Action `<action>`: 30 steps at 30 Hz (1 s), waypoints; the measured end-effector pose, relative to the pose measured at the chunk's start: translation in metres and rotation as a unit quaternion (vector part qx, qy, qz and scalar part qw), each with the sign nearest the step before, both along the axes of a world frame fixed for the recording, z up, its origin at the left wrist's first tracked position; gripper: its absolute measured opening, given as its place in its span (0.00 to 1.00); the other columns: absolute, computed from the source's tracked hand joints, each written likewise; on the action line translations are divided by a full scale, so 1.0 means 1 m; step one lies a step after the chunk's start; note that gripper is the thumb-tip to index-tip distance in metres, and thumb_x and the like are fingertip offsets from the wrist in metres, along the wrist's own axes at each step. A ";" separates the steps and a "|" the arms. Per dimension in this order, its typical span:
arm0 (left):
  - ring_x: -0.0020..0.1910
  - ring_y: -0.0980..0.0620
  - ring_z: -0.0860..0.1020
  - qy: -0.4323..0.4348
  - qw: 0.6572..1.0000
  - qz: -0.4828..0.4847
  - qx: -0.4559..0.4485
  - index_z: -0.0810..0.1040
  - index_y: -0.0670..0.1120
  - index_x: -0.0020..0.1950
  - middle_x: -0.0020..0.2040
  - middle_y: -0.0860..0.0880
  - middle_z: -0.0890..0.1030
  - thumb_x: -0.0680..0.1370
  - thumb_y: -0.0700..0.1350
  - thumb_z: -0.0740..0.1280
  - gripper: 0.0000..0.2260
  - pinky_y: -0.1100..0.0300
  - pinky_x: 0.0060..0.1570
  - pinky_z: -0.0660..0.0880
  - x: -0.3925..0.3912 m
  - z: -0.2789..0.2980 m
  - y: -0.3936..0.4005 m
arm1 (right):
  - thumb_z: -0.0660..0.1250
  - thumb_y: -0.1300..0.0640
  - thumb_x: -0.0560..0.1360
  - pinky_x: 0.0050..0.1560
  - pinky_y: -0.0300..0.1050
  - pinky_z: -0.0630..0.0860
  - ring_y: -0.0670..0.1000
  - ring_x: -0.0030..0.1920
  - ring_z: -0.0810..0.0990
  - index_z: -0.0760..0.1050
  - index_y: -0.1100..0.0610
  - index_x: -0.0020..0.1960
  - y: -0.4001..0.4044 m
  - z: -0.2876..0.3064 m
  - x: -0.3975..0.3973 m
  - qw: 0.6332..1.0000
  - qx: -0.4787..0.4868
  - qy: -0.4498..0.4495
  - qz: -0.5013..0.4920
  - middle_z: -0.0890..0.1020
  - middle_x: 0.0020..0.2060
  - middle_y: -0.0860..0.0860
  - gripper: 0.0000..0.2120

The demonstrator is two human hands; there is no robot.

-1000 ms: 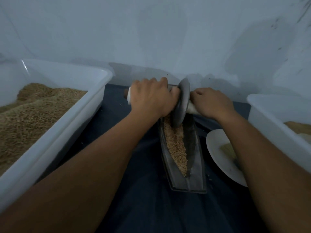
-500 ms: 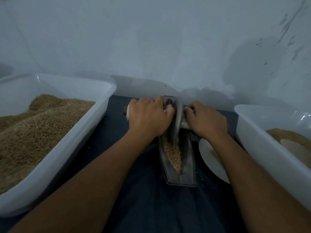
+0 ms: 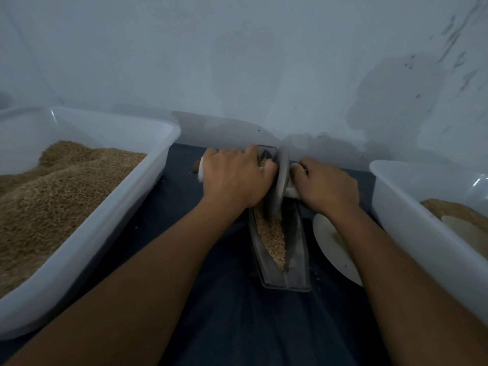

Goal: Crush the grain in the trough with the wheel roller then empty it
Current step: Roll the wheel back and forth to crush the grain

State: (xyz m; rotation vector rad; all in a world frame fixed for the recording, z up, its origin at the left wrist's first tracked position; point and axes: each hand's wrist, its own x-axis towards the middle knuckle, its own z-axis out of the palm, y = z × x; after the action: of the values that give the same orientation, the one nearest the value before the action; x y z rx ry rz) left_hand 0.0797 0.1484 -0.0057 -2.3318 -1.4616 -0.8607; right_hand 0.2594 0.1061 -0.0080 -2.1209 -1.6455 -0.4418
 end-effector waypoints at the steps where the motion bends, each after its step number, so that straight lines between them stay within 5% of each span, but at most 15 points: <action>1: 0.42 0.44 0.78 0.000 1.000 -0.001 -0.002 0.75 0.51 0.51 0.43 0.48 0.81 0.78 0.63 0.46 0.23 0.50 0.44 0.61 0.001 0.000 0.002 | 0.48 0.39 0.79 0.30 0.42 0.54 0.46 0.30 0.64 0.73 0.50 0.44 0.003 0.001 0.001 1.000 -0.004 0.000 -0.001 0.69 0.31 0.44 0.21; 12: 0.35 0.46 0.70 -0.020 1.000 0.023 0.006 0.72 0.49 0.47 0.39 0.49 0.78 0.78 0.61 0.48 0.20 0.51 0.41 0.61 0.010 0.005 0.014 | 0.43 0.36 0.70 0.33 0.45 0.61 0.53 0.38 0.71 0.73 0.49 0.42 0.027 0.007 0.015 0.998 -0.032 0.022 0.040 0.74 0.37 0.46 0.25; 18: 0.32 0.47 0.66 -0.037 0.998 0.048 0.001 0.68 0.48 0.44 0.33 0.50 0.65 0.78 0.61 0.49 0.18 0.51 0.40 0.60 0.019 0.005 0.015 | 0.47 0.38 0.72 0.37 0.48 0.66 0.55 0.41 0.75 0.75 0.48 0.43 0.042 0.011 0.025 0.993 -0.054 0.051 0.094 0.79 0.42 0.49 0.22; 30: 0.28 0.50 0.59 -0.037 0.997 0.074 -0.013 0.68 0.49 0.43 0.31 0.50 0.63 0.78 0.60 0.49 0.17 0.51 0.40 0.60 0.024 0.007 0.019 | 0.50 0.40 0.75 0.41 0.52 0.75 0.51 0.39 0.76 0.77 0.51 0.43 0.063 0.011 0.036 0.987 -0.058 0.071 0.134 0.80 0.40 0.49 0.21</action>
State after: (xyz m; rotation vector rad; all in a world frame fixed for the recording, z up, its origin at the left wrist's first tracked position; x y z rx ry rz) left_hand 0.1042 0.1678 0.0010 -2.1982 -1.6600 -0.9027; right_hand 0.2952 0.1687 0.0030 -1.9213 -1.8749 -0.1115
